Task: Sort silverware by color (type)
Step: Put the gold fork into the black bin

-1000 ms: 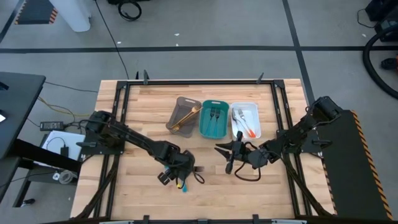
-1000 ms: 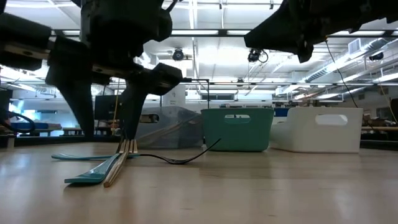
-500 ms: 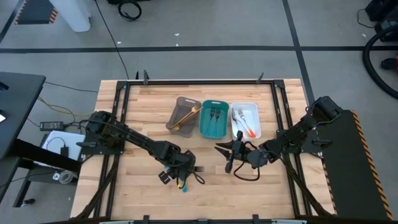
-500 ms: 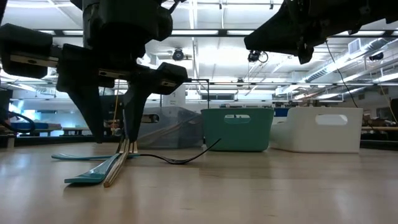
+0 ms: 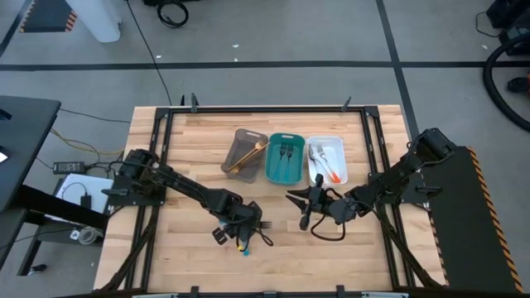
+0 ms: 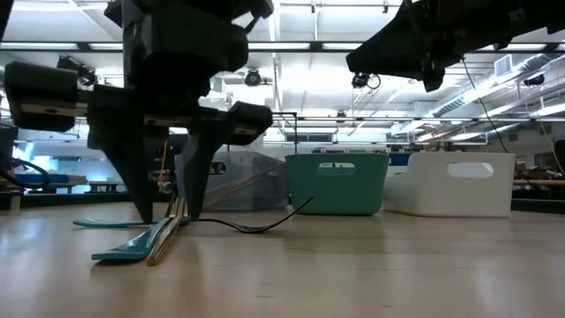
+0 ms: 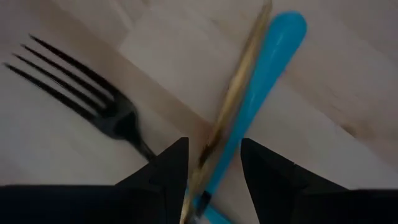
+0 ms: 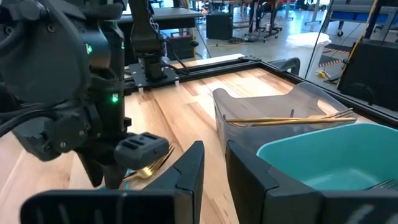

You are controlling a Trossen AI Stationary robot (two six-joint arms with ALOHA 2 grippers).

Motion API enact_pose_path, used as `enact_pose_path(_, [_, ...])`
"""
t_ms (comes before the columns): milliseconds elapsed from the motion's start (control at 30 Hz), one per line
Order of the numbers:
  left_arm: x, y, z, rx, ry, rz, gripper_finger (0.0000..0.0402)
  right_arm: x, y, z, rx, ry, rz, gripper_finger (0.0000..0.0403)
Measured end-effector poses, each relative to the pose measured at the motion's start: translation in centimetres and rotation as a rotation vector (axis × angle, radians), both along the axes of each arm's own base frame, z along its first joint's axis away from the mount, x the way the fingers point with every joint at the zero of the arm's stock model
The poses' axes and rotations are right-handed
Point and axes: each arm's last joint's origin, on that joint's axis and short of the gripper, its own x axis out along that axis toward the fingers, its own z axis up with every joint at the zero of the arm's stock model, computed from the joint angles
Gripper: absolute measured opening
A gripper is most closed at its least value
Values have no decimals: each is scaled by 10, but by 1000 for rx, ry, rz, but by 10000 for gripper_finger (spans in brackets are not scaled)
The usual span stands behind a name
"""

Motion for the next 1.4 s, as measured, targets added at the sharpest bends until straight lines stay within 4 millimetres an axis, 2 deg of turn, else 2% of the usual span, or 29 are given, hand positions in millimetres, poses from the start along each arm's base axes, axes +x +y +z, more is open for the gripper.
enact_pose_path(500, [2,6,-4,-35,33,12,153,0,0,-2,2,13,-2,75])
enact_pose_path(1400, [3,8,-4,-46,38,17,45,0,0,-2,-3,14,-1,75])
